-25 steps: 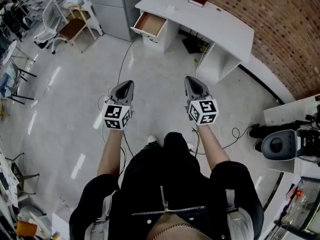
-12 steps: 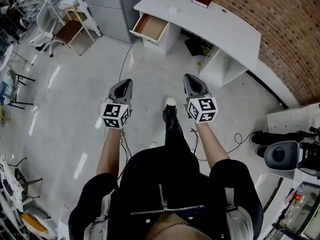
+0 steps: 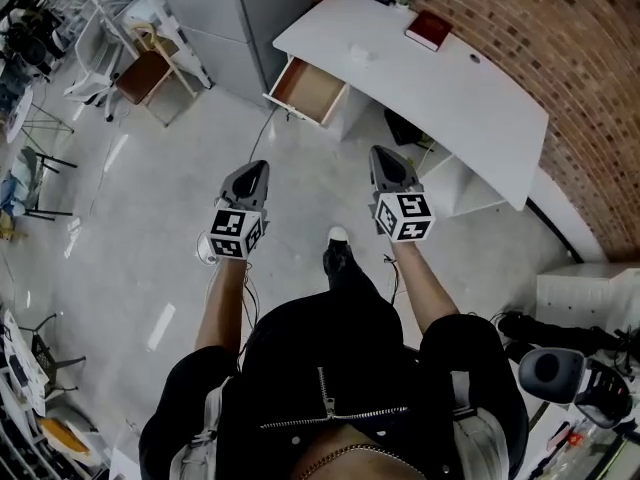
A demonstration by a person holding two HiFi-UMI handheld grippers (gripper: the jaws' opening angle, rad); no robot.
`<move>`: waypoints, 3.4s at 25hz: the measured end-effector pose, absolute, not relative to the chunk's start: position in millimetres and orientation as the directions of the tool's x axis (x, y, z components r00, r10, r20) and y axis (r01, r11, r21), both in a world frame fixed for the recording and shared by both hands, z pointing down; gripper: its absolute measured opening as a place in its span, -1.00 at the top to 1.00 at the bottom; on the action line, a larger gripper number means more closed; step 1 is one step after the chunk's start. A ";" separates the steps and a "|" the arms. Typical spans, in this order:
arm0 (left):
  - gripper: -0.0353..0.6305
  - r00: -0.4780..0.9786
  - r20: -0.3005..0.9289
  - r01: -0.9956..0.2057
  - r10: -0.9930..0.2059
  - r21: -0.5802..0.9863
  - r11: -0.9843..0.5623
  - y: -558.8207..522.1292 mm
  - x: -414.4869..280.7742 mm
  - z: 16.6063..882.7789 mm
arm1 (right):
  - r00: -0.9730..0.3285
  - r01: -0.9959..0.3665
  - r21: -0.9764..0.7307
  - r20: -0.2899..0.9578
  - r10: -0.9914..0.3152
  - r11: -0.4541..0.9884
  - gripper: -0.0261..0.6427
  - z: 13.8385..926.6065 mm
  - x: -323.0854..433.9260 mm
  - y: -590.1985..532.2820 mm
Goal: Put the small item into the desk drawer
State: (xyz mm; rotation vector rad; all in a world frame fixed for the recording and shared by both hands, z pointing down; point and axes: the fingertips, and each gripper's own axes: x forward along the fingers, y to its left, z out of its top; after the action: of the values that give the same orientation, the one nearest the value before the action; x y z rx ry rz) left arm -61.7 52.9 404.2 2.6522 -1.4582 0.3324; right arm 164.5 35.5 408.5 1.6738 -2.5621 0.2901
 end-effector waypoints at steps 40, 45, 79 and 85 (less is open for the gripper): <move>0.83 0.619 0.248 -0.776 -0.745 0.053 -0.628 -283.0 13.6 434.2 | -0.391 -0.920 -0.125 0.262 -0.882 0.371 0.90 444.9 201.4 -280.0; 0.83 0.635 0.278 -0.764 -0.721 0.084 -0.640 -298.7 14.6 454.3 | -0.386 -0.922 -0.122 0.302 -0.872 0.366 0.88 466.6 200.7 -290.6; 0.83 0.576 0.387 -0.807 -0.720 0.125 -0.578 -358.5 -56.5 511.7 | -0.240 -0.817 0.168 0.771 -0.590 0.552 0.03 647.8 205.9 -454.9; 0.83 0.547 0.403 -0.828 -0.734 0.129 -0.546 -361.4 -52.4 509.0 | -0.237 -0.801 0.155 0.804 -0.545 0.578 0.03 662.0 213.0 -463.4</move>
State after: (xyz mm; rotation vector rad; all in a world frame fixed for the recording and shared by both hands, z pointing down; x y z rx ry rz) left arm -52.4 -361.4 509.0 2.4821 -1.2927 0.4381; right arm 213.0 -463.4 662.0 1.0820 -1.9214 0.3633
